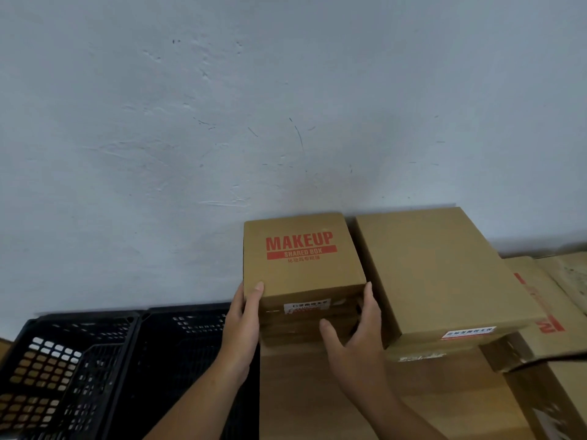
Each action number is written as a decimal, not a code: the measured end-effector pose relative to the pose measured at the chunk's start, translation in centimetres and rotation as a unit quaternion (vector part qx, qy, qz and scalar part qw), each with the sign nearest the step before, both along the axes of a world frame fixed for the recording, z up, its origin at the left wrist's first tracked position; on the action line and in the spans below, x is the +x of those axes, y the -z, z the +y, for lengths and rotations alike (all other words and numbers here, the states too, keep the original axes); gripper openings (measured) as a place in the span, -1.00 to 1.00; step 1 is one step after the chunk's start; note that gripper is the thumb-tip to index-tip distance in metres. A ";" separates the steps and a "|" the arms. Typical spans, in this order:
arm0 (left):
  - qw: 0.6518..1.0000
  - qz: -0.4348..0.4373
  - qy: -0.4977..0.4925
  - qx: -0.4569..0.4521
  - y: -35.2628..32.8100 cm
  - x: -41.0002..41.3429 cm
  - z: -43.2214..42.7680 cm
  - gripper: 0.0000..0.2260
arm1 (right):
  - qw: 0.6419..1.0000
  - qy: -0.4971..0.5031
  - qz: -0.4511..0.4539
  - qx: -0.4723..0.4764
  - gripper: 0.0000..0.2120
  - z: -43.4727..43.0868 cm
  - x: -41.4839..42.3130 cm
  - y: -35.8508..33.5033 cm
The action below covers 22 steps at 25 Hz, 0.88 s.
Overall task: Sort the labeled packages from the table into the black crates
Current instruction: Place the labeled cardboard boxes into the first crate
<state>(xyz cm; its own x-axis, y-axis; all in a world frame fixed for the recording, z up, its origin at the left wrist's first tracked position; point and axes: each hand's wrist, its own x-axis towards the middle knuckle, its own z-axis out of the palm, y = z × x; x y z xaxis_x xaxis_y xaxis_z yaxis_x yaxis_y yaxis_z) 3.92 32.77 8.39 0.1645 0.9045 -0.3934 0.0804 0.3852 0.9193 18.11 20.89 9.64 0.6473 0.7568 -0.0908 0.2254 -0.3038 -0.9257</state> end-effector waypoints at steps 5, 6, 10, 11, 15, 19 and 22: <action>0.999 -0.034 -0.006 0.012 -1.4 -1.0 -0.3 -0.82 | 0.998 -0.003 -0.051 0.043 -0.08 -0.2 0.5 -0.9; 0.999 -0.038 -0.015 0.007 -1.9 -1.2 -0.4 -0.80 | 0.996 -0.006 -0.067 0.053 -0.11 -0.3 0.8 -1.3; 0.999 -0.035 -0.029 -0.028 -4.2 -2.7 -1.0 -0.78 | 0.990 -0.052 -0.091 0.091 -0.33 -0.5 3.4 -3.5; 0.999 -0.030 -0.019 -0.025 -4.9 -3.0 -1.1 -0.75 | 0.989 -0.080 -0.062 0.105 -0.36 -0.5 4.1 -4.1; 0.998 -0.004 0.033 0.053 -8.3 -3.2 -2.0 -0.47 | 0.981 -0.121 -0.023 0.151 -0.31 -0.8 5.4 -6.0; 0.988 0.003 0.084 0.131 -10.6 -2.5 -3.2 -0.62 | 0.974 -0.104 -0.081 0.184 -0.23 -1.2 6.6 -8.0; 0.985 0.000 0.075 0.153 -11.3 -2.0 -4.1 -0.75 | 0.970 -0.113 -0.067 0.204 -0.22 -1.4 7.4 -8.9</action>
